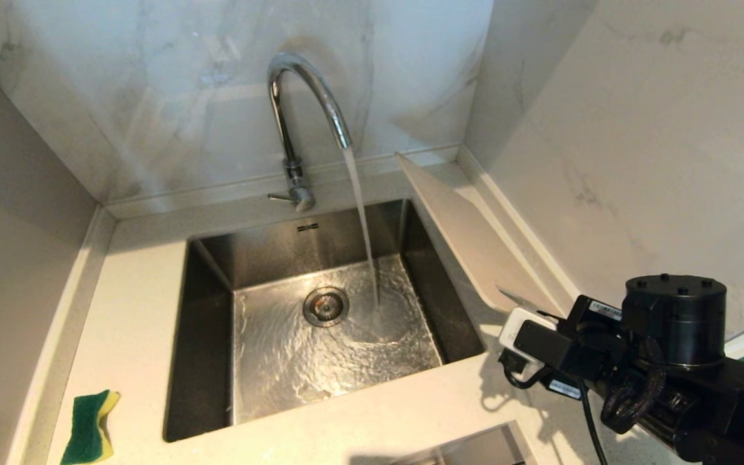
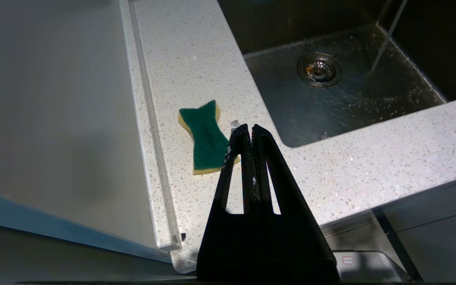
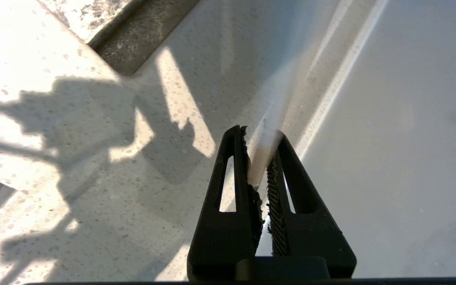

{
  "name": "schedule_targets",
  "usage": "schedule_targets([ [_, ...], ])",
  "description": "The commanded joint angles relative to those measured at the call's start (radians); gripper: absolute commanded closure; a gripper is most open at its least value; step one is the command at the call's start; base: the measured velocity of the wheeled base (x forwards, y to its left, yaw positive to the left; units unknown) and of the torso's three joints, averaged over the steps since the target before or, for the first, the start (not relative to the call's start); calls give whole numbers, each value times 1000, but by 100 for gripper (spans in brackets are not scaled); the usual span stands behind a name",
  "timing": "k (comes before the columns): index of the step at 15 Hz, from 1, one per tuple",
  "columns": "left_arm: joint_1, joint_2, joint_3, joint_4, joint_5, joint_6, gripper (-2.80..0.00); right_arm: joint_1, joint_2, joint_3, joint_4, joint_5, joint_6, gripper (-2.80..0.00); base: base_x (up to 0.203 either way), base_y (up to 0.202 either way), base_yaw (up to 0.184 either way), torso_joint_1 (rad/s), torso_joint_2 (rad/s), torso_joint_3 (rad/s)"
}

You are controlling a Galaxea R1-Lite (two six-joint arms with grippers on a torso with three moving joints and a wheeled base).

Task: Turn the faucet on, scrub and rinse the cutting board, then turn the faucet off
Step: Put down the cutting board

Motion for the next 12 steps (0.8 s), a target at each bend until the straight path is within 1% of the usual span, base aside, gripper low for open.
schedule_targets([
  [1,0,0,0,0,1,0,0,4,12,5,-4,-1,-7,0,0,0,0,0,0,0],
  [6,-1,0,0,0,1,0,0,4,23,18,1,-2,-2,0,0,0,0,0,0,0],
  [8,1,0,0,0,1,0,0,4,25,61,-3,-4,32,0,0,0,0,0,0,0],
  [12,1,0,0,0,1,0,0,4,60,105,-5,-7,62,0,0,0,0,0,0,0],
])
